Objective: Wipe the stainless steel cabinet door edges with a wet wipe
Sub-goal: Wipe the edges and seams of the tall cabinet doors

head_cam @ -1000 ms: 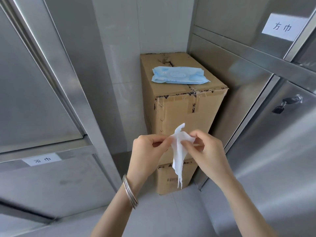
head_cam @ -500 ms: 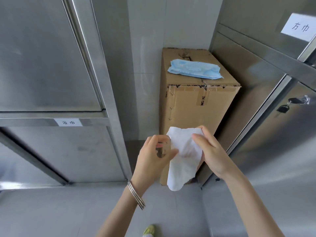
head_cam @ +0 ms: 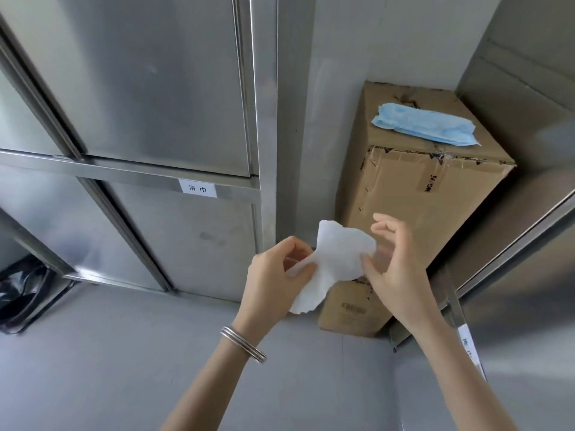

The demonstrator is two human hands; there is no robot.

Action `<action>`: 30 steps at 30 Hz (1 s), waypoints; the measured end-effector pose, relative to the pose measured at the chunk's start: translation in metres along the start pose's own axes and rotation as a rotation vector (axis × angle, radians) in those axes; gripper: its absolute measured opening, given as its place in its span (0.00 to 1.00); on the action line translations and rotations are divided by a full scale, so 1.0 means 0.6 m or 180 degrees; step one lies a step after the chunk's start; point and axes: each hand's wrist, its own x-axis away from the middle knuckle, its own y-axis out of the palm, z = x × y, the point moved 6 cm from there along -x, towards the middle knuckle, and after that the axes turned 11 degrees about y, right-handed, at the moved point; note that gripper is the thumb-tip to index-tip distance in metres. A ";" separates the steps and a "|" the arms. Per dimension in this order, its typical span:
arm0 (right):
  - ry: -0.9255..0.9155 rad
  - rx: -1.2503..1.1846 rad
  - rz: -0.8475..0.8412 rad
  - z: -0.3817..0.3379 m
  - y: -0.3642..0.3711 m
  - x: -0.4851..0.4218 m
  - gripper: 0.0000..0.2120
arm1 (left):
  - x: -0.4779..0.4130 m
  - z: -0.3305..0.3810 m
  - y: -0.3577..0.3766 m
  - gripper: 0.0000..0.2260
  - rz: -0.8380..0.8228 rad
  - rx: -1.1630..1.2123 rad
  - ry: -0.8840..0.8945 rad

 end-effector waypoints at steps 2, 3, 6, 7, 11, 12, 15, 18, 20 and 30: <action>-0.0630 0.0285 -0.0283 -0.033 0.041 0.024 0.23 | 0.004 -0.004 -0.027 0.08 0.0002 -0.0022 0.0047; -0.0740 0.0224 -0.0578 -0.047 0.068 0.037 0.24 | 0.007 -0.006 -0.041 0.09 0.0042 -0.0030 0.0073; -0.0403 -0.0335 -0.1319 -0.087 0.150 0.069 0.27 | 0.022 -0.018 -0.095 0.12 0.0360 0.0147 0.0083; -0.0295 -0.0425 -0.1328 -0.100 0.172 0.076 0.27 | 0.029 -0.025 -0.115 0.11 0.0479 0.0194 0.0055; -0.0245 -0.0608 -0.0913 -0.160 0.247 0.098 0.16 | 0.067 -0.059 -0.210 0.10 0.0769 0.0282 0.0014; -0.0256 -0.0572 -0.0831 -0.178 0.266 0.104 0.13 | 0.076 -0.063 -0.240 0.11 0.0791 0.0169 0.0106; -0.0420 -0.0256 -0.0606 -0.233 0.324 0.130 0.12 | 0.104 -0.081 -0.329 0.11 0.0680 -0.0468 0.0442; -0.0618 -0.0077 -0.0414 -0.291 0.375 0.154 0.11 | 0.134 -0.100 -0.423 0.05 0.0617 -0.1310 0.0780; -0.0690 0.0023 -0.0338 -0.330 0.411 0.166 0.11 | 0.153 -0.116 -0.478 0.07 0.0523 -0.1867 0.0943; -0.1066 0.0138 -0.0419 -0.489 0.584 0.201 0.10 | 0.224 -0.193 -0.692 0.15 0.0449 -0.2872 0.1049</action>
